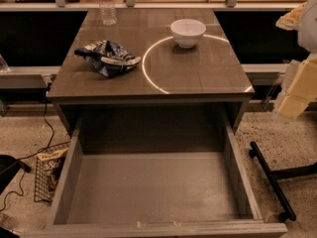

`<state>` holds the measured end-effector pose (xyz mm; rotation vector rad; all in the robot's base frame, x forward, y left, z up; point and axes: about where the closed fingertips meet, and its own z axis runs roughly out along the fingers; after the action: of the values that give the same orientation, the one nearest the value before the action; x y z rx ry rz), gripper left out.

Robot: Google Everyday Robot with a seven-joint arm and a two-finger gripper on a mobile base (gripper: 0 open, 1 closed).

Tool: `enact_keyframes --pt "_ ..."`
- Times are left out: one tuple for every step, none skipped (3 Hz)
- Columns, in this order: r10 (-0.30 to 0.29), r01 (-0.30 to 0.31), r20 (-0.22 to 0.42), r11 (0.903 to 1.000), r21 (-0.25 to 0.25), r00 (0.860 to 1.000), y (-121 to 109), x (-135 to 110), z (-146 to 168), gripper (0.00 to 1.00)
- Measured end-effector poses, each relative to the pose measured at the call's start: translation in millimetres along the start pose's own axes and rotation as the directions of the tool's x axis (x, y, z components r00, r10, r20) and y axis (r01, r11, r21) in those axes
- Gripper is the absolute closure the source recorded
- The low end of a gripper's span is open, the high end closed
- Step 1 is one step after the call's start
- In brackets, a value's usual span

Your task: Pick blue chip bag

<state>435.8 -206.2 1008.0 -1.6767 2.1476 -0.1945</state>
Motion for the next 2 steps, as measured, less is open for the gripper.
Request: enact_keyframes --pt "0.0 0.0 0.0 1.0 0.0 1.0 0.0 0.0 -0.1 0.0" --pt "0.025 -0.027 0.053 0.9985 0.047 0.998 -20.5 -12.8 7.8 0.0"
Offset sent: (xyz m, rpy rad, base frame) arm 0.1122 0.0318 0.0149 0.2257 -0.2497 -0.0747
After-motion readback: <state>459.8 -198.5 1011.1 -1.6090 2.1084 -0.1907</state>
